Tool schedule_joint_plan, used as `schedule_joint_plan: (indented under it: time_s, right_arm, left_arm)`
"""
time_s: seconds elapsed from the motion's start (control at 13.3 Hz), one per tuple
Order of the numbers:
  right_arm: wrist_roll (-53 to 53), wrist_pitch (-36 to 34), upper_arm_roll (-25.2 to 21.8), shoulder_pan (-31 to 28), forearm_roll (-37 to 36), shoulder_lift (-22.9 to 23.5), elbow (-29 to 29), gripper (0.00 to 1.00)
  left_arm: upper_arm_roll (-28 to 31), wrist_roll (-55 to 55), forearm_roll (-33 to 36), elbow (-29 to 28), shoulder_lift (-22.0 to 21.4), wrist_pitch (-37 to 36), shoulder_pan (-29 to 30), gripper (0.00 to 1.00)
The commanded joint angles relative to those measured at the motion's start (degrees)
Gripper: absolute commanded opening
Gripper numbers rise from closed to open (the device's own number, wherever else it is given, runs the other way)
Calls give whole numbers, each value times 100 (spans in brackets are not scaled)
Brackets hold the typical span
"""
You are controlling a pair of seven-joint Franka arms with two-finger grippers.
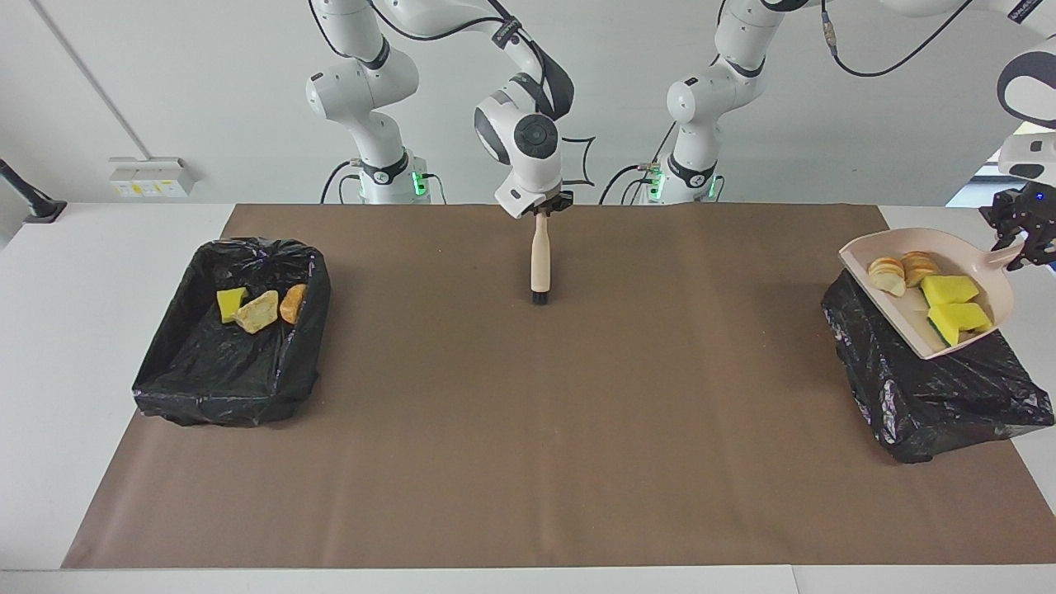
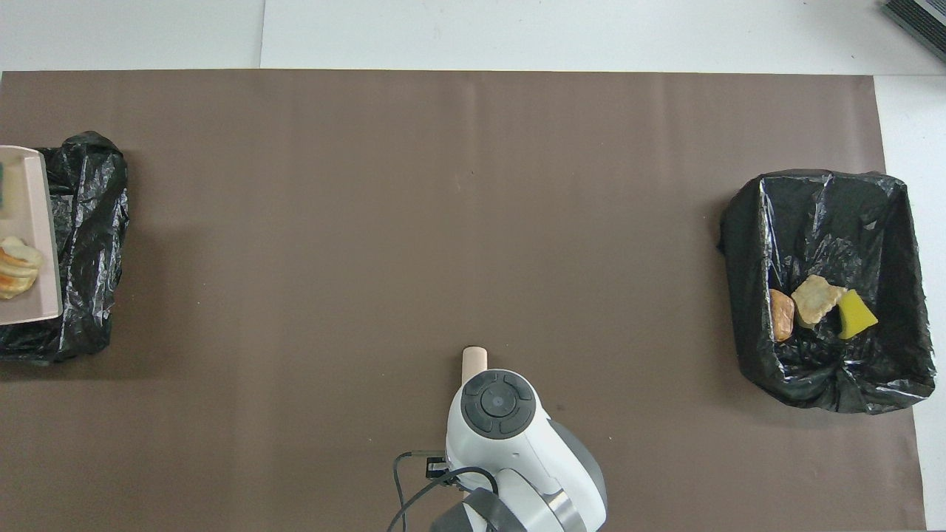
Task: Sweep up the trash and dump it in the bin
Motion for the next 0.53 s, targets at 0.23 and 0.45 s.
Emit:
schedule_joint_plan:
  time_s: [0.23, 0.45]
  right_arm:
    - [-167, 169, -33, -12, -55, -349, -506, 0]
    - [-79, 133, -16, -12, -249, -394, -515, 0]
  left_arm:
    - [48, -10, 1697, 39, 284, 1138, 29, 0]
    - [48, -72, 2734, -321, 302, 1446, -6, 0]
